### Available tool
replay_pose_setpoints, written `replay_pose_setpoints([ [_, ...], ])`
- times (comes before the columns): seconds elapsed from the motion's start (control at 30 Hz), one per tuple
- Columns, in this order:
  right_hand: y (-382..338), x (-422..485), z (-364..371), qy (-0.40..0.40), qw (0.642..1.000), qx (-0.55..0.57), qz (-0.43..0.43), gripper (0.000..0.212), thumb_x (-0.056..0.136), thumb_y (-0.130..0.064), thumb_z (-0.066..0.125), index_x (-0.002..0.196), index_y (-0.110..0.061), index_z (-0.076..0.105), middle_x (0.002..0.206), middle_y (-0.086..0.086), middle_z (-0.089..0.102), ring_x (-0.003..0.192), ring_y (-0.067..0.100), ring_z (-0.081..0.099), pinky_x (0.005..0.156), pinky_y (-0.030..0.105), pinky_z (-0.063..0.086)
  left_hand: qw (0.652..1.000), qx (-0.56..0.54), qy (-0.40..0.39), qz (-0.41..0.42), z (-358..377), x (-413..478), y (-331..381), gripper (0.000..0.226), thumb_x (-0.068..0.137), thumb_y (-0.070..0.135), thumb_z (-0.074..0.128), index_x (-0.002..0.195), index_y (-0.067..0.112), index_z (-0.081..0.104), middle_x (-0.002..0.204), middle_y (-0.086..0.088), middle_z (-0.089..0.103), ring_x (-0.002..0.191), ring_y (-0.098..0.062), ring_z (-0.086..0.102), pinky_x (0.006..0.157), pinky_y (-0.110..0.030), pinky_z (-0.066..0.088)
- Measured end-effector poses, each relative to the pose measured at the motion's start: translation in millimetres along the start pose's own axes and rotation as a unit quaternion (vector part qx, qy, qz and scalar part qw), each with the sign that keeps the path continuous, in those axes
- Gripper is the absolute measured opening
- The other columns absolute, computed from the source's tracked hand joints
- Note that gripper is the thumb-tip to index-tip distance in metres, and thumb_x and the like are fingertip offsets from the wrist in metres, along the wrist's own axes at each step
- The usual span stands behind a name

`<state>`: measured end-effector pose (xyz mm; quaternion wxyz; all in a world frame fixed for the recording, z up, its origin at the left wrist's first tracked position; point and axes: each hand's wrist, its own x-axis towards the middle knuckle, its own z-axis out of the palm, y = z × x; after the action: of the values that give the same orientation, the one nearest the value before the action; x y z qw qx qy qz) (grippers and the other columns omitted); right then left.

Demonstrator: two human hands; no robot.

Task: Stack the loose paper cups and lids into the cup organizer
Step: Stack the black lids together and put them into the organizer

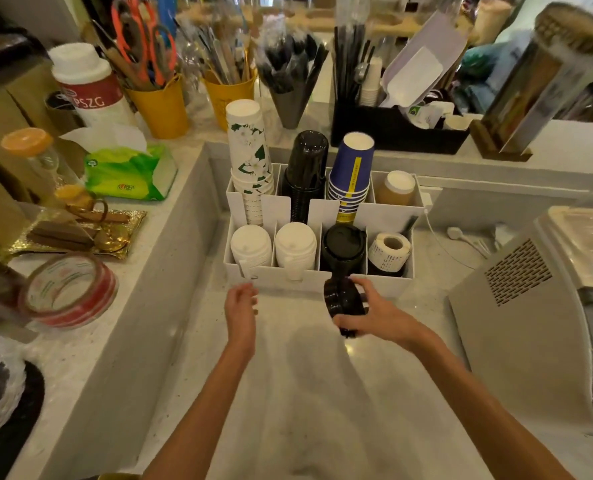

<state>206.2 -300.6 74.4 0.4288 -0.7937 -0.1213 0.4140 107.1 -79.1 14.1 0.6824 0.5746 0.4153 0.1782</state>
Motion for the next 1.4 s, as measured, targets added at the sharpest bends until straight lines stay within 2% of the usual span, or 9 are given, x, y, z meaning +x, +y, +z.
replay_pose_setpoints([
  [0.1, -43, 13, -50, 0.08, 0.988, -0.116, -0.058, 0.091, 0.073, -0.027, 0.084, 0.142, -0.035, 0.024, 0.138, 0.001, 0.042, 0.12, 0.02, 0.052, 0.089, 0.031, 0.056, 0.991, 0.072, 0.103, 0.052, -9, 61, 31, 0.028, 0.098, 0.014, 0.043, 0.122, 0.009, 0.056, 0.126, -0.014, 0.058, 0.113, -0.027, 0.054, 0.1, -0.041, 0.043],
  [0.23, -89, 39, -84, 0.096, 0.931, -0.339, -0.095, 0.095, 0.069, -0.023, 0.086, 0.143, -0.031, 0.026, 0.145, 0.006, 0.038, 0.131, 0.027, 0.042, 0.106, 0.043, 0.046, 0.99, 0.138, 0.026, 0.004, -4, 112, 45, 0.047, 0.102, 0.022, 0.033, 0.146, 0.007, 0.033, 0.153, -0.014, 0.035, 0.139, -0.03, 0.035, 0.116, -0.04, 0.026],
  [0.37, -105, 64, -89, 0.067, 0.865, -0.49, -0.087, 0.096, 0.071, -0.023, 0.084, 0.146, -0.029, 0.024, 0.149, 0.007, 0.036, 0.133, 0.028, 0.04, 0.107, 0.042, 0.043, 0.996, 0.087, -0.031, -0.015, 5, 127, 42, 0.035, 0.103, 0.024, 0.031, 0.106, 0.004, 0.06, 0.116, -0.014, 0.056, 0.107, -0.021, 0.048, 0.097, -0.036, 0.039],
  [0.43, -106, 72, -89, 0.054, 0.85, -0.518, -0.083, 0.096, 0.072, -0.025, 0.083, 0.146, -0.029, 0.023, 0.149, 0.007, 0.037, 0.133, 0.029, 0.04, 0.107, 0.042, 0.043, 0.997, 0.072, -0.019, -0.007, 4, 129, 38, 0.037, 0.103, 0.025, 0.032, 0.113, 0.002, 0.06, 0.11, -0.009, 0.055, 0.103, -0.019, 0.048, 0.097, -0.037, 0.04],
  [0.7, -93, 90, -77, 0.023, 0.851, -0.52, -0.067, 0.095, 0.075, -0.025, 0.081, 0.148, -0.032, 0.021, 0.152, 0.004, 0.03, 0.136, 0.027, 0.036, 0.111, 0.046, 0.04, 0.999, 0.017, -0.029, 0.03, -1, 130, 25, 0.032, 0.103, 0.024, 0.038, 0.124, 0.013, 0.058, 0.114, 0.002, 0.057, 0.107, -0.013, 0.049, 0.089, -0.026, 0.036],
  [0.83, -88, 89, -77, 0.038, 0.848, -0.524, -0.065, 0.1, 0.075, -0.027, 0.081, 0.149, -0.038, 0.015, 0.153, 0.003, 0.021, 0.138, 0.029, 0.03, 0.112, 0.045, 0.038, 0.999, 0.011, -0.032, 0.031, -1, 133, 22, 0.027, 0.102, 0.022, 0.039, 0.087, 0.028, 0.06, 0.092, 0.011, 0.059, 0.097, -0.012, 0.05, 0.071, -0.016, 0.041],
  [0.97, -85, 84, -75, 0.067, 0.844, -0.527, -0.069, 0.105, 0.077, -0.025, 0.08, 0.153, -0.036, 0.009, 0.158, 0.003, 0.017, 0.143, 0.029, 0.027, 0.115, 0.045, 0.035, 0.999, 0.013, -0.033, 0.026, -1, 133, 19, 0.032, 0.103, 0.027, 0.037, 0.125, 0.015, 0.057, 0.115, 0.002, 0.056, 0.11, -0.015, 0.048, 0.092, -0.027, 0.038],
  [1.17, -75, 66, -62, 0.166, 0.868, -0.466, -0.057, 0.113, 0.074, -0.043, 0.08, 0.155, -0.034, 0.001, 0.16, 0.003, 0.015, 0.145, 0.031, 0.019, 0.115, 0.049, 0.031, 0.999, 0.024, -0.036, 0.028, -2, 136, 17, 0.038, 0.103, 0.028, 0.037, 0.131, 0.008, 0.054, 0.124, -0.004, 0.056, 0.115, -0.018, 0.049, 0.097, -0.031, 0.036],
  [1.4, -67, 68, -30, 0.279, 0.893, -0.352, -0.028, 0.092, 0.076, -0.052, 0.075, 0.148, -0.023, 0.026, 0.148, 0.01, 0.033, 0.134, 0.032, 0.035, 0.11, 0.046, 0.038, 0.998, 0.03, -0.038, 0.036, -3, 139, 11, 0.042, 0.104, 0.03, 0.035, 0.133, 0.006, 0.053, 0.132, -0.014, 0.058, 0.123, -0.027, 0.052, 0.097, -0.031, 0.039],
])
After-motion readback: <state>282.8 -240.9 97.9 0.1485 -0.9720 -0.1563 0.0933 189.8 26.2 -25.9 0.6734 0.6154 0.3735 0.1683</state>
